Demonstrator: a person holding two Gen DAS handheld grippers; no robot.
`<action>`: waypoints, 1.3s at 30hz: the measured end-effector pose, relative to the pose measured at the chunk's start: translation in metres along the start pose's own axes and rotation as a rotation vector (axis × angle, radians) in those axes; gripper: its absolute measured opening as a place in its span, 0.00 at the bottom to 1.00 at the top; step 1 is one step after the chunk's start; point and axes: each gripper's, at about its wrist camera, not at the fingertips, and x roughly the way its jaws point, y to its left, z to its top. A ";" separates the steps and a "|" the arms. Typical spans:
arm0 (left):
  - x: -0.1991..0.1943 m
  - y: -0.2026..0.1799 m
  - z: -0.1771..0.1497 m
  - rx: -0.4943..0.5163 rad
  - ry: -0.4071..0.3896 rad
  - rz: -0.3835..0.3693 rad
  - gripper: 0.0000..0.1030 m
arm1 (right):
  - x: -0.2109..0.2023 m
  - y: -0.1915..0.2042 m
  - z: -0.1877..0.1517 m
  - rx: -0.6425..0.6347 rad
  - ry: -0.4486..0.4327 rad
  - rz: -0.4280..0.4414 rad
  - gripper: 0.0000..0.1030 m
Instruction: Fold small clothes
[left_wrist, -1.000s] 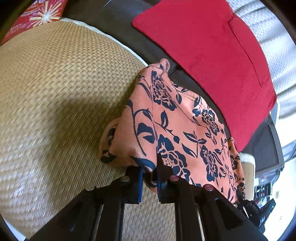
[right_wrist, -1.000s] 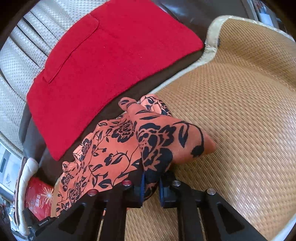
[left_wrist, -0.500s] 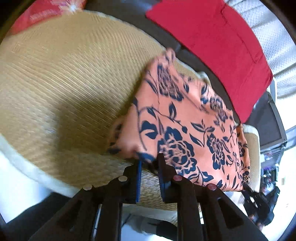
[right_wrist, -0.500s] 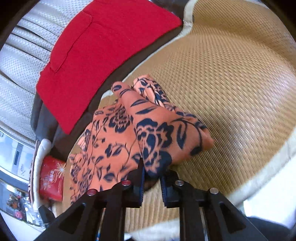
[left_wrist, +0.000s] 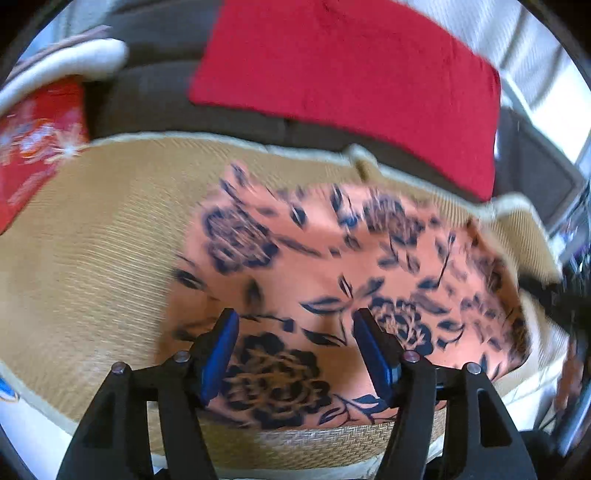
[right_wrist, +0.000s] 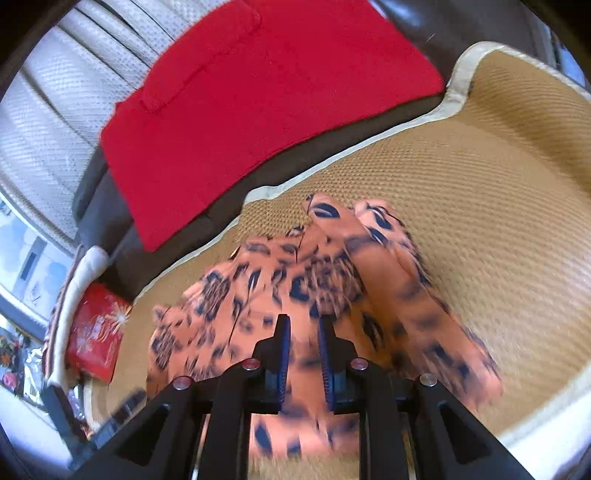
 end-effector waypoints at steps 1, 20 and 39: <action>0.011 -0.005 -0.002 0.019 0.026 0.014 0.64 | 0.016 0.000 0.008 -0.001 0.000 -0.025 0.18; 0.046 -0.030 -0.009 0.187 -0.006 0.151 0.69 | 0.104 -0.026 0.063 0.067 0.049 -0.081 0.16; 0.042 -0.035 -0.011 0.200 -0.019 0.178 0.69 | 0.098 -0.005 0.054 -0.038 0.126 -0.044 0.16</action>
